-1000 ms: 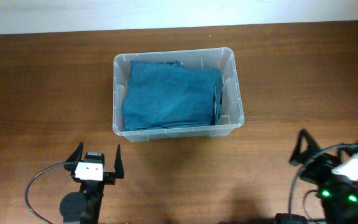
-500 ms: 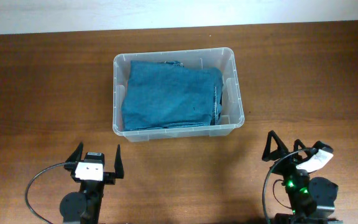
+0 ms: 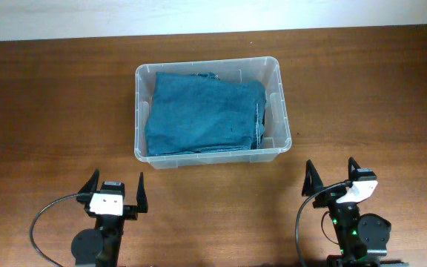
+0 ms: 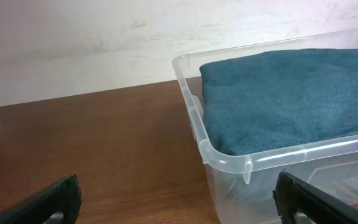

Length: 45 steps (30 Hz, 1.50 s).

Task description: Pack container

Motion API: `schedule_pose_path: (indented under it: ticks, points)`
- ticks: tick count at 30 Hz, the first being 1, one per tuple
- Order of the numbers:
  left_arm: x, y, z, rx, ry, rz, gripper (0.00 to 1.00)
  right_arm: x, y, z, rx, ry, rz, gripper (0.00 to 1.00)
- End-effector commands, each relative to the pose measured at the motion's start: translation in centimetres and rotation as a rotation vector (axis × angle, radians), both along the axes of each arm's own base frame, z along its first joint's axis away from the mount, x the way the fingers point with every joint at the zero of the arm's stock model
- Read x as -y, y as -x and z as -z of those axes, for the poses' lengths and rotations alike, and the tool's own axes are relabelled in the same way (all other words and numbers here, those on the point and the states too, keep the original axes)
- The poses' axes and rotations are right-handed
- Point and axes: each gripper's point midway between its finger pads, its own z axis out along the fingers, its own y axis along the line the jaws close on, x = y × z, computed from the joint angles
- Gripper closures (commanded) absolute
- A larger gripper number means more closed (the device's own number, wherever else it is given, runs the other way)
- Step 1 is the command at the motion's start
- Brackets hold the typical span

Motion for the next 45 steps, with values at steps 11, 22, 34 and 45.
schedule_pose_path:
  ticks: [11,22,34,45]
  points:
    - [-0.2,0.0,0.1,0.006,-0.017,-0.010,0.01,0.0,0.0,0.2,0.023,0.161,-0.003,0.02]
    - [-0.2,0.0,0.1,0.006,-0.017,-0.010,0.01,2.3,0.0,0.6,-0.005,0.174,0.128,0.02]
    - [-0.2,0.0,0.1,0.006,-0.017,-0.010,0.01,2.3,-0.1,0.6,-0.004,0.174,0.125,0.01]
    - [-0.2,0.0,0.1,0.006,-0.017,-0.010,0.01,2.3,-0.1,0.6,-0.004,0.174,0.125,0.01]
